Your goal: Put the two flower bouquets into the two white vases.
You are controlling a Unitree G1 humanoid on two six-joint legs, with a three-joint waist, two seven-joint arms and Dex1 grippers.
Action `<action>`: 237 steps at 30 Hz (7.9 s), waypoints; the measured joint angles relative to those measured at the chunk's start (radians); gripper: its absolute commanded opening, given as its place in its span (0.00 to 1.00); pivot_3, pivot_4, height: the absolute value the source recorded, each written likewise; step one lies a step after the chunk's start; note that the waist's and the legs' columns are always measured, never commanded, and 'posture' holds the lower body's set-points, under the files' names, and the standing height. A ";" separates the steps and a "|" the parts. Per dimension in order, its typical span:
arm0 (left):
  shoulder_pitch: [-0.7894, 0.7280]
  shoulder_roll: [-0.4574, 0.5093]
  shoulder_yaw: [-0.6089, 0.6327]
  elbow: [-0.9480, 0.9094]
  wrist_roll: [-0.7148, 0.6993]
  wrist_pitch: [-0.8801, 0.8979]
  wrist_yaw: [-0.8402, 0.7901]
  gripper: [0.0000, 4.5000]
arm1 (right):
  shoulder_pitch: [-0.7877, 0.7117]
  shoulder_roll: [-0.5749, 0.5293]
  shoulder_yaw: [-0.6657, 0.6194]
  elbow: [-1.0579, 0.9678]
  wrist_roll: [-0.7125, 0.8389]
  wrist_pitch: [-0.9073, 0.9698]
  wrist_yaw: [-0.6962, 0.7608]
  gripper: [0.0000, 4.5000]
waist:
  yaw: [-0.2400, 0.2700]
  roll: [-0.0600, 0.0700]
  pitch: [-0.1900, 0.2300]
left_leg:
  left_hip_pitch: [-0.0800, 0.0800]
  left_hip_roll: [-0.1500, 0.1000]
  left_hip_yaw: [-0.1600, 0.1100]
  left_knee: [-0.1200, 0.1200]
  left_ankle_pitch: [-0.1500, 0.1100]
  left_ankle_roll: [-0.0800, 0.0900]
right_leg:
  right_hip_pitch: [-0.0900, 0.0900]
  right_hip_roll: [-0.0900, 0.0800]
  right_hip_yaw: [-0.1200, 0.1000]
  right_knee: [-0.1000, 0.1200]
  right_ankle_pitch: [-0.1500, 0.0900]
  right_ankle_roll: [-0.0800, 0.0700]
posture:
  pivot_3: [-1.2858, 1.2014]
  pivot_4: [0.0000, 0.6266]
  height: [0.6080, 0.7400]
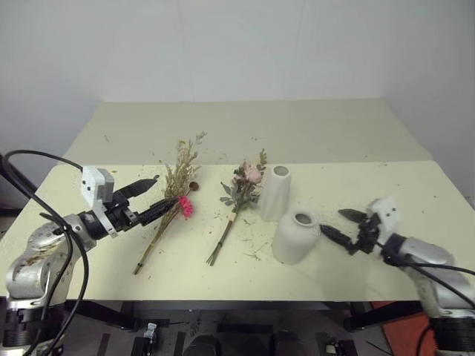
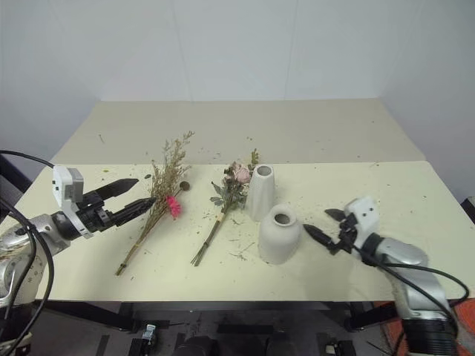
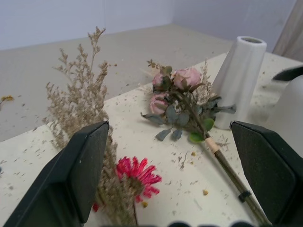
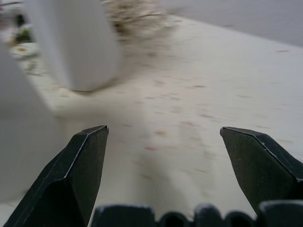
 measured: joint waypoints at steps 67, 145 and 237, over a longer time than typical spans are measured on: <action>-0.918 -0.369 -0.088 0.420 0.135 0.220 0.248 0.00 | 0.057 -0.245 -0.222 -0.172 0.268 0.116 0.288 1.00 | 0.006 -0.007 0.005 | -0.008 -0.002 -0.004 0.005 0.000 0.000 | -0.002 -0.002 -0.005 0.000 0.000 0.002 | 0.52 0.24 1.00; -0.988 -0.813 -0.228 0.848 0.234 -0.344 0.120 0.00 | 0.272 -0.148 -0.359 -0.380 0.349 0.124 0.095 1.00 | 0.006 -0.008 0.006 | -0.005 -0.003 -0.003 0.005 0.001 -0.001 | 0.002 -0.001 -0.004 0.000 0.000 0.002 | 0.52 0.24 1.00; -0.760 -0.726 -0.294 0.557 0.231 -0.188 0.116 0.76 | 0.226 -0.131 -0.316 -0.378 0.340 0.124 0.082 1.00 | 0.005 -0.001 0.001 | -0.004 -0.003 -0.003 0.005 0.001 -0.001 | 0.002 -0.001 -0.004 0.001 0.000 0.002 | 0.52 0.24 1.00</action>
